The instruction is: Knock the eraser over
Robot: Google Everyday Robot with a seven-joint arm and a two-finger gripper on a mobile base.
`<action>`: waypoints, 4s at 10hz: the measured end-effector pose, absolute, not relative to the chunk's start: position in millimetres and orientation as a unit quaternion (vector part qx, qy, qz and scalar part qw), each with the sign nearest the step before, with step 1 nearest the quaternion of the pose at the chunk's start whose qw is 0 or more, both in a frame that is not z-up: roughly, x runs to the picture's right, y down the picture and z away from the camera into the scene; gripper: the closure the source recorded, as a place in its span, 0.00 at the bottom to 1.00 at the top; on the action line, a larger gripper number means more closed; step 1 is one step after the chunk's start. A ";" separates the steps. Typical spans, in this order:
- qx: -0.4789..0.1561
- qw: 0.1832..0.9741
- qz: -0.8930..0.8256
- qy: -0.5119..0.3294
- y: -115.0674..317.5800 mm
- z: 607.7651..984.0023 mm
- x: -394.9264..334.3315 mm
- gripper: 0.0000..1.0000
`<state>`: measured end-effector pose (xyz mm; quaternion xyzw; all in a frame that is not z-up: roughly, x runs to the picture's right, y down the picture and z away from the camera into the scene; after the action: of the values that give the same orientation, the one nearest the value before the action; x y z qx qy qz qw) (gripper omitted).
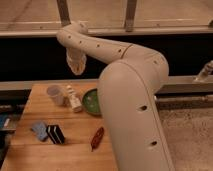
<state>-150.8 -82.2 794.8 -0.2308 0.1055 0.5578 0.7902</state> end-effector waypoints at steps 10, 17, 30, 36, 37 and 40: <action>-0.299 0.774 0.538 0.147 34.4 763.0 -141.4 1.00; -0.334 0.752 0.545 0.158 81.7 750.2 -137.2 1.00; -0.366 0.758 0.497 0.211 190.8 718.7 -163.6 1.00; -0.397 0.769 0.458 0.202 232.4 689.4 -196.5 1.00; -0.401 0.774 0.449 0.198 233.8 686.0 -203.0 1.00; -0.398 0.794 0.425 0.174 217.0 677.2 -229.8 1.00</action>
<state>-229.8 217.0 677.2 -0.3981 0.1738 0.4249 0.7942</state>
